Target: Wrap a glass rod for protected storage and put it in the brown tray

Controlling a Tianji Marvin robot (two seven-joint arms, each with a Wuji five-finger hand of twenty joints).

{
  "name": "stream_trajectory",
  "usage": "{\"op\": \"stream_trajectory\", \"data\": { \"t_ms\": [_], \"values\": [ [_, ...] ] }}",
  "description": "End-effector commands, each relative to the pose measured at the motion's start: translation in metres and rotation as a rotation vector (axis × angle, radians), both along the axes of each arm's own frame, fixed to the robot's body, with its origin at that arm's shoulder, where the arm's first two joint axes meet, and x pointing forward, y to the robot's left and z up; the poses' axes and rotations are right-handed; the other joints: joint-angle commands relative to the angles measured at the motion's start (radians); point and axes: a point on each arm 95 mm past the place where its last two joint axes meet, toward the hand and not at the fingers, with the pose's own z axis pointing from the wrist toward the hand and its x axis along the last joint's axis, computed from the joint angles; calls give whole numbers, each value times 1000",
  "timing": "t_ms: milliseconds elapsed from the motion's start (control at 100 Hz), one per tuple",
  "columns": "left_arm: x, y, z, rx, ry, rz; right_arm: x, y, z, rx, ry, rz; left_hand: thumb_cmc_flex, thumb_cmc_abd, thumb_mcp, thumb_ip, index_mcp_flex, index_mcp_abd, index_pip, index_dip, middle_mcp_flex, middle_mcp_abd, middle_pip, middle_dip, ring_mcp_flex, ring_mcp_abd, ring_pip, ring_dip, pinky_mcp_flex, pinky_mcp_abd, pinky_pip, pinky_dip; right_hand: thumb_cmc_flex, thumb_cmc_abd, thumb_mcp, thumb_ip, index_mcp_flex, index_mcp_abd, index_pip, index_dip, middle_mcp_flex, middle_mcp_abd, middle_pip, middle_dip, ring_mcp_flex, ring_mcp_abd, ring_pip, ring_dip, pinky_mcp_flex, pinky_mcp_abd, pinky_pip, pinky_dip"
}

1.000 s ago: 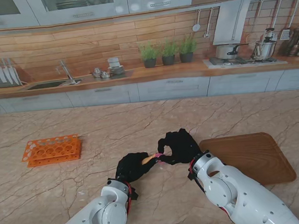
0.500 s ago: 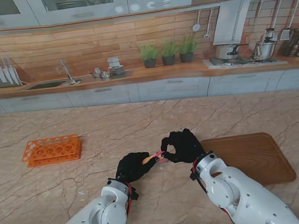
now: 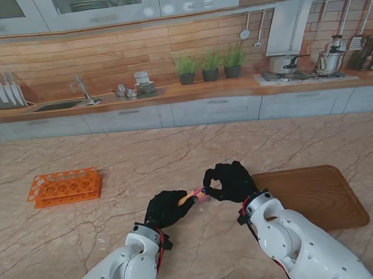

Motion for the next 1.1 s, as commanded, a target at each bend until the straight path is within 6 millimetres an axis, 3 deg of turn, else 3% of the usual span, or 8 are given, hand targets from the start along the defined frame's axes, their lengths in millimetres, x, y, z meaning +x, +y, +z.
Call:
{"op": "stream_trajectory", "data": {
  "t_ms": [0,220,400,650,790,970,1090],
  "values": [
    [-5,-4,0,-16,4,-10,-2,1,-4,11,24,-10,2,-16,61,68,90,84,101,20,32,-86,117,-3,15,-15,71,-5,7,41,217,-11,58,73,13,-4,-27,17,-3,-18,5,5,-4,6,21,-9,-7,14,-9,-9,-16,23],
    [-6,-4,1,-25,-2,-10,-2,1,-10,63,111,-39,1,-16,59,71,85,84,100,19,32,-86,117,-5,15,-15,71,-5,7,41,214,-13,32,93,-16,13,-42,74,-28,-41,-7,18,-15,2,3,1,-11,15,-27,-8,-25,29],
    [-6,-4,2,-28,-3,-10,-2,2,-12,127,187,-58,1,-15,56,70,83,84,99,18,32,-86,118,-5,15,-15,71,-5,7,43,213,-15,55,98,-24,16,-2,79,-15,-33,5,25,-14,2,8,9,-7,19,-30,-5,-26,36],
    [-7,-5,3,-32,1,-4,-3,2,-12,148,228,-46,15,-2,31,54,58,80,79,14,32,-76,95,-13,15,-3,40,-11,5,58,194,-33,138,109,-58,-6,40,68,41,73,74,15,12,18,44,11,-3,22,-20,1,-30,55],
    [-7,-6,3,-27,10,1,-4,3,-12,140,245,-27,84,24,-71,15,-8,84,51,47,37,-87,-26,0,15,44,-91,-12,-19,113,142,-115,168,133,-87,-20,34,76,55,118,86,16,38,37,52,8,-2,23,-16,2,-32,60],
    [-6,-6,4,3,36,-2,-3,6,-12,151,261,-20,196,56,-208,-6,-79,111,10,143,-40,-57,-167,-25,-50,128,-342,-36,-224,160,-89,-32,174,140,-98,-20,28,80,60,129,82,20,47,43,50,11,1,25,-11,-1,-32,60],
    [-6,-7,5,16,49,2,-2,8,-12,154,265,-16,232,61,-233,-16,-102,125,-24,137,-61,-40,-236,-71,-57,161,-417,-82,-241,170,-136,-19,172,140,-102,-16,29,76,60,129,83,20,49,45,48,10,2,25,-11,-1,-33,60]
  ]
}}
